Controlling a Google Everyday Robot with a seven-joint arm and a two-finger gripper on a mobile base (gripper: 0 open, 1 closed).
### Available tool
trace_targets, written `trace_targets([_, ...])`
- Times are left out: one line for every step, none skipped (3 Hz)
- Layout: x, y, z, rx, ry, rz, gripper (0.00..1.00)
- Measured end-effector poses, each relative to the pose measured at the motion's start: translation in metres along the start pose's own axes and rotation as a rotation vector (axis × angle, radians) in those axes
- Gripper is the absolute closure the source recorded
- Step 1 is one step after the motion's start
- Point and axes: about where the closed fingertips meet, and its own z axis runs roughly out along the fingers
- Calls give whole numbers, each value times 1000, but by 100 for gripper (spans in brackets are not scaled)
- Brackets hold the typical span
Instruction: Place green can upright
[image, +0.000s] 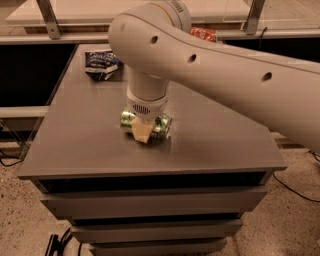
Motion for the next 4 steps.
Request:
trace_targets([9, 7, -30, 33, 40, -7, 100])
trace_targets([9, 7, -29, 34, 40, -5, 100])
trace_targets([8, 11, -22, 62, 48, 102, 100])
trace_targets([-9, 19, -17, 62, -9, 289, 100])
